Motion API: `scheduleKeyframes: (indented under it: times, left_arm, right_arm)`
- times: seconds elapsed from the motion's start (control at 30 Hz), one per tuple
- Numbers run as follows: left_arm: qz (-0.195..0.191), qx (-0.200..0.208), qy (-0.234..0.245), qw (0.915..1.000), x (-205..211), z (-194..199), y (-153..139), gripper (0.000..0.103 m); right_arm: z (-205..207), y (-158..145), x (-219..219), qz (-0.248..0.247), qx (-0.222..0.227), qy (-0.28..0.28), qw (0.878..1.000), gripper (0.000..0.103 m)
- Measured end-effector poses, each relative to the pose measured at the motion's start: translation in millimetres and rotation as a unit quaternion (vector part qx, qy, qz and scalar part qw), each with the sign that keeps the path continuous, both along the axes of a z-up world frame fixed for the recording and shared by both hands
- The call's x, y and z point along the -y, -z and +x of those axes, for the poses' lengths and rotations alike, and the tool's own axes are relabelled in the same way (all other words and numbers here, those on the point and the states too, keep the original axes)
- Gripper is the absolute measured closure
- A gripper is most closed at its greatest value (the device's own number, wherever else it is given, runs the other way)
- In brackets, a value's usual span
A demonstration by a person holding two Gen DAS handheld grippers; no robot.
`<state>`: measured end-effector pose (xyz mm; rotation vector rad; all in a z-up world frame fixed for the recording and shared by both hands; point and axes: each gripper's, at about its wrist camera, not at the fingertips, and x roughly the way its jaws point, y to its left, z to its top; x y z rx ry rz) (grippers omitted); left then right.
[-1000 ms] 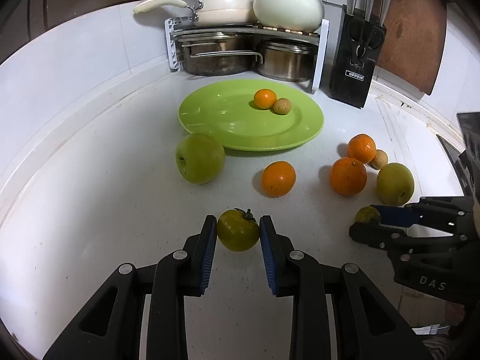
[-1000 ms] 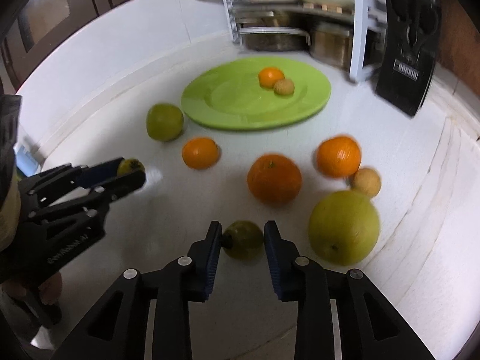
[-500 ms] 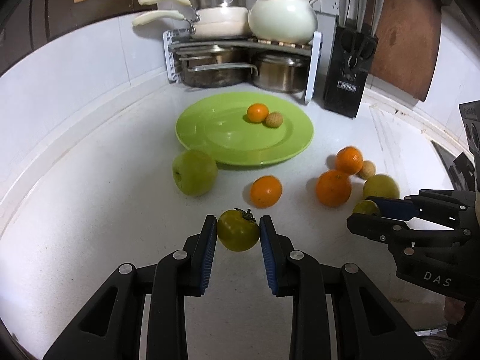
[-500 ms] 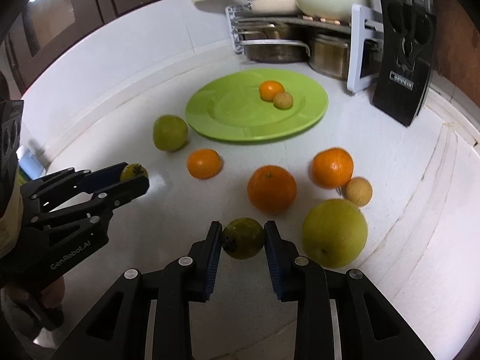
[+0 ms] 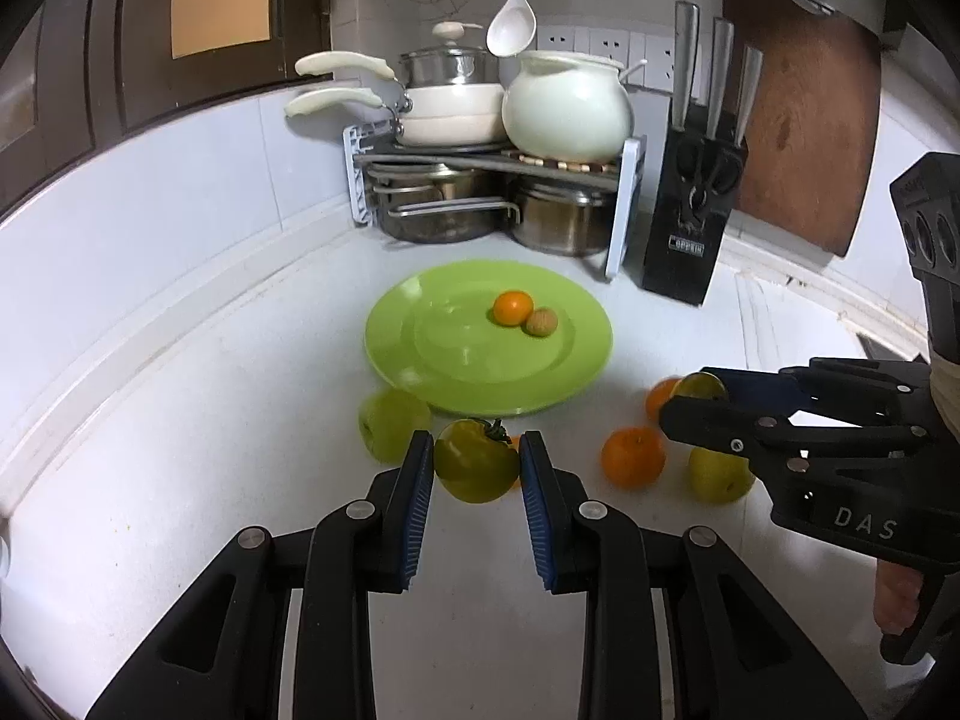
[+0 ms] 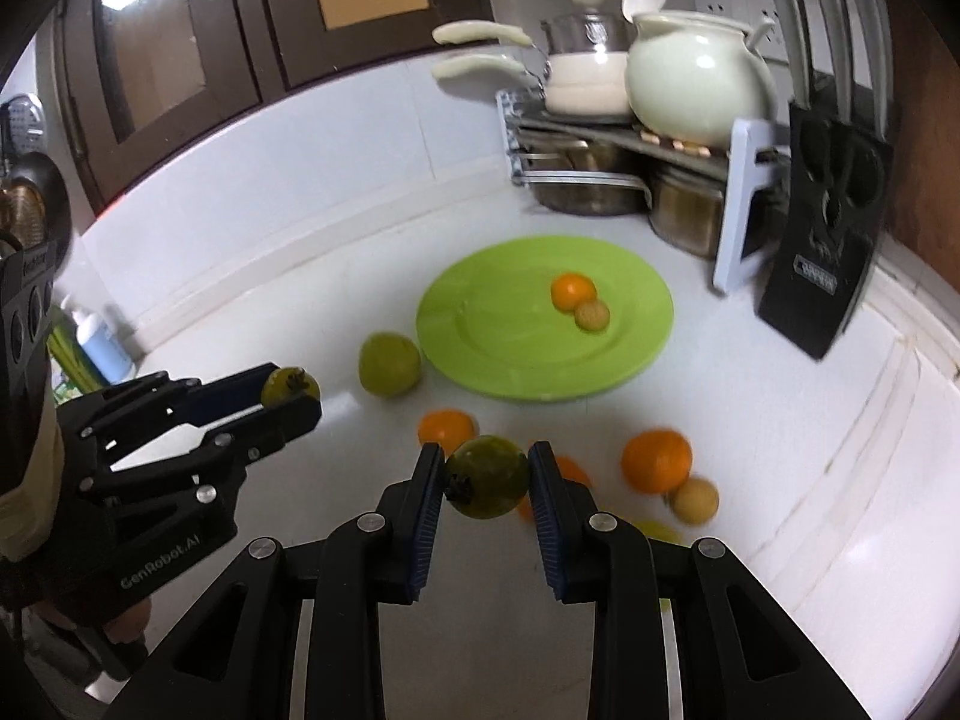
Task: Organize fruits
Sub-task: 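Carry both green fruits onto the green plate and open both tools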
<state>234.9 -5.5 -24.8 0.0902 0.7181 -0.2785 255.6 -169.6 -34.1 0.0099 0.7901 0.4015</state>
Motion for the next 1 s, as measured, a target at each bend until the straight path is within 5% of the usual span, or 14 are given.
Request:
scheduleKeyframes:
  times: [0.57,1.0]
  left_arm:
    - [0.004,0.038,0.019,0.9991,12,72,-41,0.074]
    - [0.009,-0.017,0.034,0.9993,23,160,-23,0.074]
  right_arm:
    - [83,-42,3,-0.020,0.049,-0.019,0.998,0.073]
    - [166,-21,1,-0.036,0.007,-0.020,0.999,0.073]
